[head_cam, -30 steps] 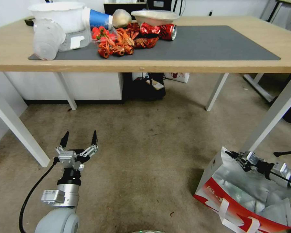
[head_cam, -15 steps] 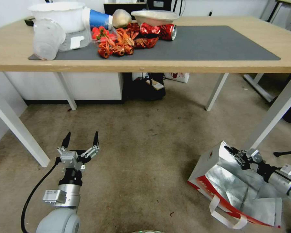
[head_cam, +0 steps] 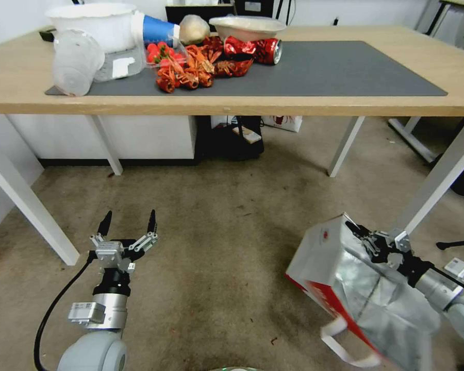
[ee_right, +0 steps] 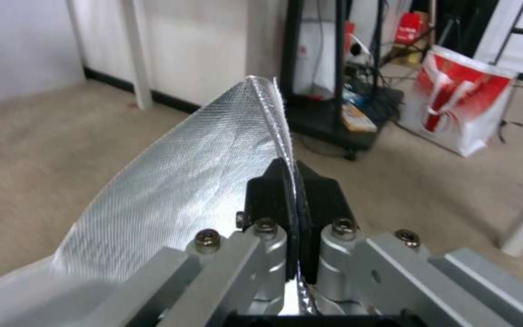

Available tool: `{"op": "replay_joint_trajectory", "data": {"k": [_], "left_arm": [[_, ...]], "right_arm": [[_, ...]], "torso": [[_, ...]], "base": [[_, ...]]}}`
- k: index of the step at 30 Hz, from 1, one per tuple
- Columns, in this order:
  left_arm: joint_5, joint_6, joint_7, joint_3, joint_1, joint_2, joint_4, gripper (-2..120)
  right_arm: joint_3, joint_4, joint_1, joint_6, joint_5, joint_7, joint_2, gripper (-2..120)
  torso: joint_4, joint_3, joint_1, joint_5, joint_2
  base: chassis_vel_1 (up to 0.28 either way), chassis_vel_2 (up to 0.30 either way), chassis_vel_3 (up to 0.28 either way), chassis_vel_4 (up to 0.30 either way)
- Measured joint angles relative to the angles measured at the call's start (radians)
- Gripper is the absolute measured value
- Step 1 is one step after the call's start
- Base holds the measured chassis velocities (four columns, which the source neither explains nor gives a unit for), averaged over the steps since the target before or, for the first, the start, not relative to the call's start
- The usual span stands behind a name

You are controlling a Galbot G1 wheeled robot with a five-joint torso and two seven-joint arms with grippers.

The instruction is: Pick up the food delivery bag from the floor and place it on the table.

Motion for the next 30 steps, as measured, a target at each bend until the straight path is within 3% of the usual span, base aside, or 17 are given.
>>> {"op": "replay_joint_trajectory", "data": {"k": [5, 17, 30], "left_arm": [[-0.004, -0.001, 0.000, -0.002, -0.009, 0.001, 0.009, 100], [-0.011, -0.008, -0.001, -0.009, -0.014, 0.002, 0.018, 100], [-0.018, -0.019, -0.001, -0.017, -0.011, 0.005, 0.018, 100]], "right_arm": [[-0.006, 0.148, -0.042, -0.033, 0.044, 0.047, 0.001, 0], [0.037, 0.363, -0.095, -0.069, 0.132, 0.073, -0.007, 0], [0.113, 0.499, -0.133, -0.086, 0.207, 0.072, -0.004, 0]], "torso": [[-0.0001, 0.000, 0.000, 0.0001, 0.000], [-0.0001, 0.000, 0.000, 0.0001, 0.000], [-0.0001, 0.000, 0.000, 0.0001, 0.000]], "base": [[0.000, 0.000, 0.000, 0.000], [0.000, 0.000, 0.000, 0.000], [0.000, 0.000, 0.000, 0.000]]}}
